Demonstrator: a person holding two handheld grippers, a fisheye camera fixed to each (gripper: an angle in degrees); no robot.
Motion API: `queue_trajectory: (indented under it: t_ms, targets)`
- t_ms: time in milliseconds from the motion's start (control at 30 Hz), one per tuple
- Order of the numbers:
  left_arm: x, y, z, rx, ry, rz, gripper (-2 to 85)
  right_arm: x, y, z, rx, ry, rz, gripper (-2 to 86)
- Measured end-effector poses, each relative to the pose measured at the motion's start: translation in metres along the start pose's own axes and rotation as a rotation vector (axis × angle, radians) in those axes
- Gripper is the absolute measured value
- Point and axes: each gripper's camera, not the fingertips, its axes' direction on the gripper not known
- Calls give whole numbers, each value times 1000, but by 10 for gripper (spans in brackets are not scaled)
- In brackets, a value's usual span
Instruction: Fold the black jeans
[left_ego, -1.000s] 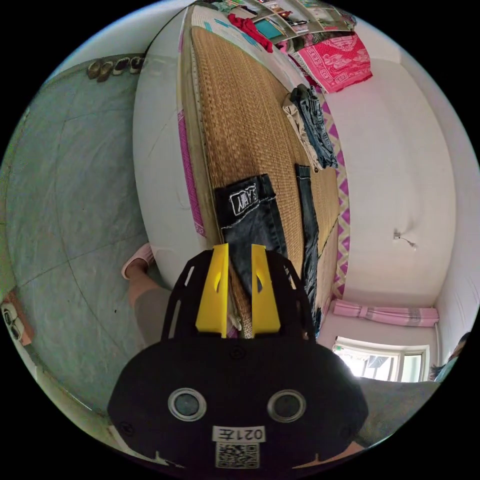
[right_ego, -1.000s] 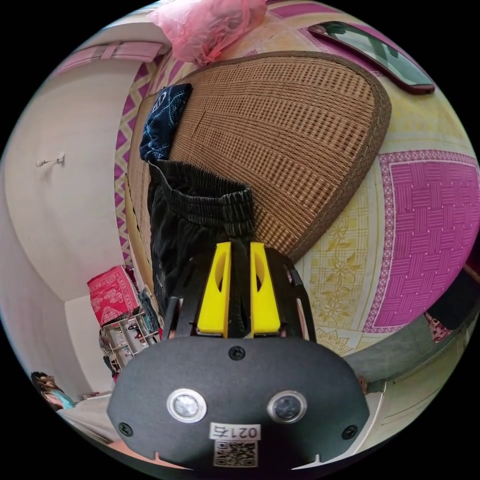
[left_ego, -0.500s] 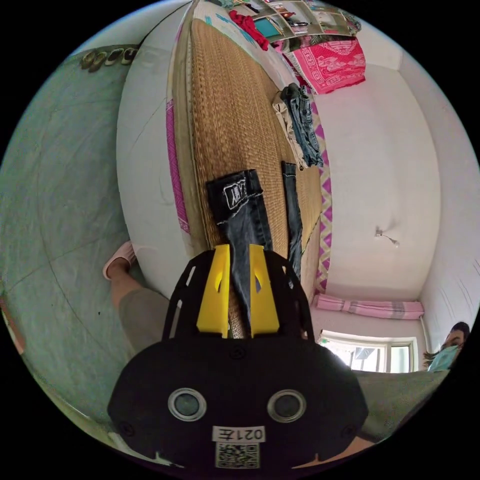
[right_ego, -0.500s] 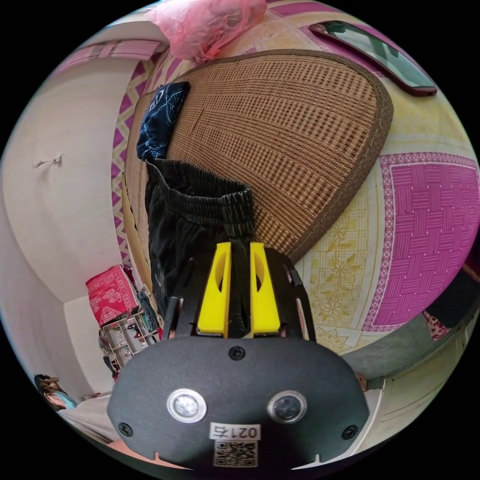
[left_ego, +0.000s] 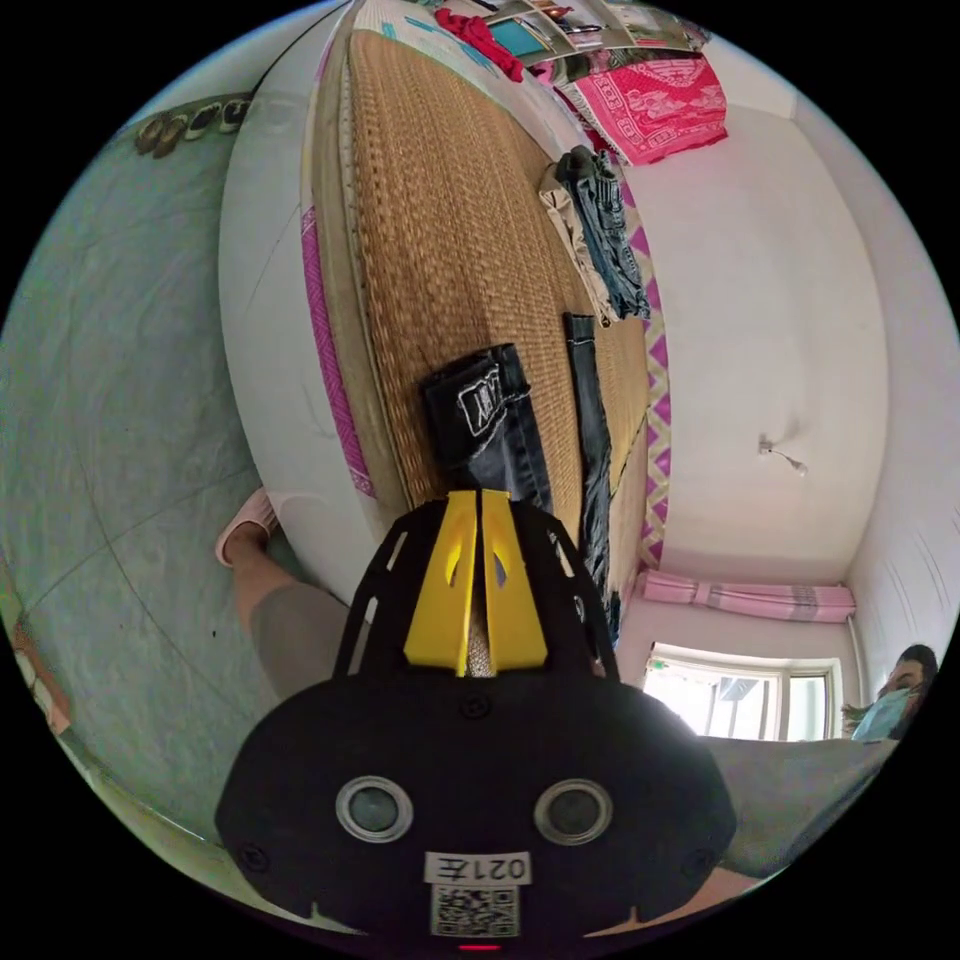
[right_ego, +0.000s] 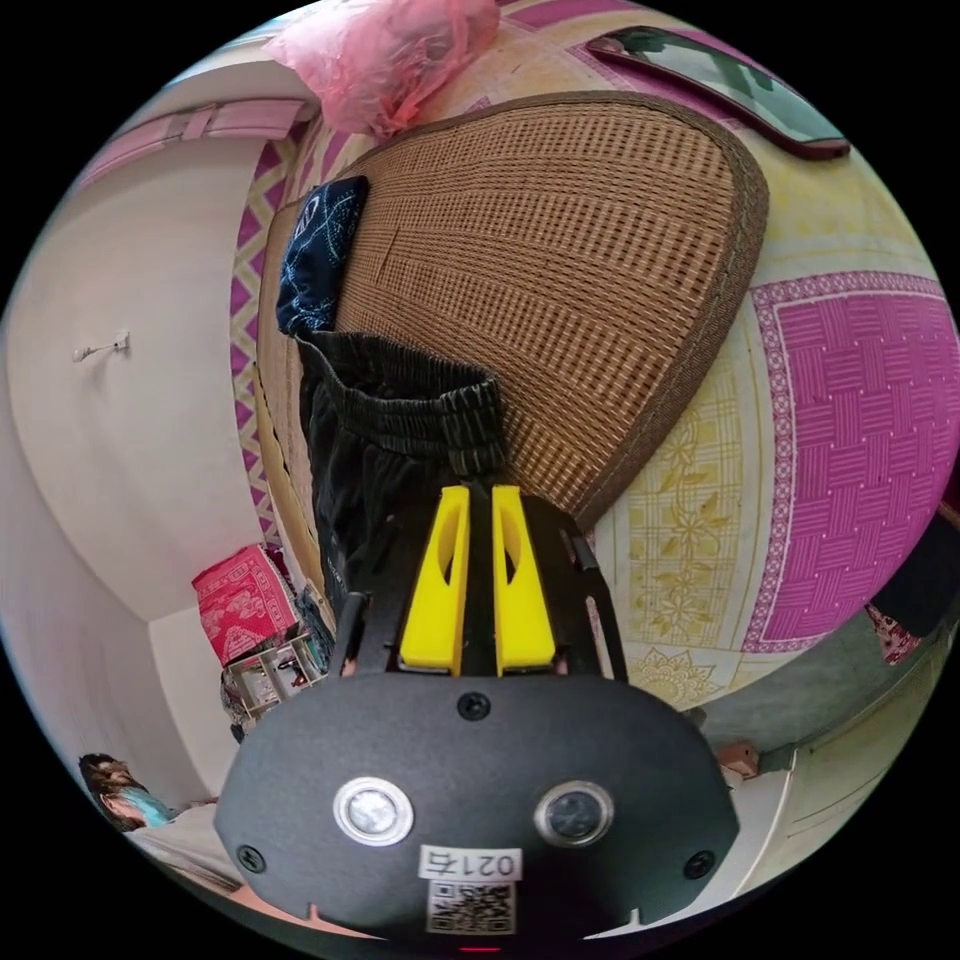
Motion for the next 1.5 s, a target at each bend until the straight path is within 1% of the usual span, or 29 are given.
queue_trajectory:
  t_ms: [33, 167, 300, 333, 400, 433, 500, 633, 700, 767, 833, 900, 1000, 1067, 1100, 1133, 1167, 1200, 1233, 1267, 1300, 1333, 1367, 1400, 1433, 1467, 1500]
  targets:
    - [8, -3, -3, -6, 8, 3, -9, -10, -1, -2, -12, -2, -11, 26]
    - [93, -32, -18, -83, 7, 58, -9, -51, -2, -14, -54, -36, -20, 18]
    - [195, -84, -14, -204, -126, 95, -9, -121, -7, -22, -83, -39, -63, 15]
    - [208, -93, -11, -224, -143, 97, -9, -144, -11, -21, -90, -41, -78, 15]
    - [260, -134, 8, -331, -204, 105, -10, -180, -22, -16, -106, -54, -96, 14]
    - [273, -146, 14, -360, -224, 110, -10, -203, -31, -10, -120, -62, -101, 14]
    - [320, -192, 42, -465, -309, 141, -10, -240, -49, 5, -157, -60, -115, 15]
    - [379, -268, 104, -601, -388, 152, -10, -322, -101, 58, -220, 52, -164, 19]
    - [420, -311, 159, -677, -468, 203, -10, -348, -123, 87, -231, 114, -161, 24]
    - [441, -337, 200, -728, -517, 205, -10, -365, -139, 118, -237, 160, -127, 34]
    - [455, -356, 231, -743, -539, 176, -9, -384, -147, 149, -202, 157, -98, 52]
    - [478, -375, 250, -690, -579, 185, -9, -398, -146, 163, -174, 147, -93, 58]
    - [508, -397, 256, -655, -534, 236, -8, -424, -136, 171, -165, 164, -144, 59]
    - [528, -409, 247, -596, -516, 298, -5, -448, -122, 170, -151, 191, -226, 60]
    - [541, -413, 242, -581, -485, 353, -1, -470, -107, 171, -133, 234, -314, 58]
    - [547, -413, 242, -588, -460, 388, 3, -500, -89, 177, -127, 269, -470, 54]
    - [562, -410, 244, -614, -399, 471, 13, -516, -79, 183, -144, 274, -569, 50]
    - [579, -399, 251, -670, -350, 595, 34, -548, -55, 197, -190, 270, -765, 42]
    - [588, -391, 256, -701, -351, 674, 45, -578, -30, 214, -222, 278, -945, 34]
    - [608, -369, 268, -749, -440, 862, 59, -593, -16, 223, -237, 282, -1046, 33]
    - [624, -342, 281, -782, -553, 1050, 68, -620, 10, 245, -281, 326, -1229, 31]
    - [630, -329, 287, -803, -575, 1124, 70, -641, 34, 271, -356, 393, -1386, 39]
    - [638, -307, 299, -855, -572, 1238, 73, -650, 44, 285, -401, 420, -1453, 43]
    - [645, -289, 311, -914, -569, 1319, 75, -663, 60, 311, -493, 479, -1560, 50]
    - [648, -280, 317, -936, -582, 1356, 75, -672, 72, 335, -576, 554, -1634, 57]
    - [652, -265, 326, -962, -628, 1441, 76, -676, 76, 345, -608, 594, -1665, 60]
    - [656, -254, 332, -977, -645, 1511, 77, -682, 85, 364, -649, 692, -1729, 66]
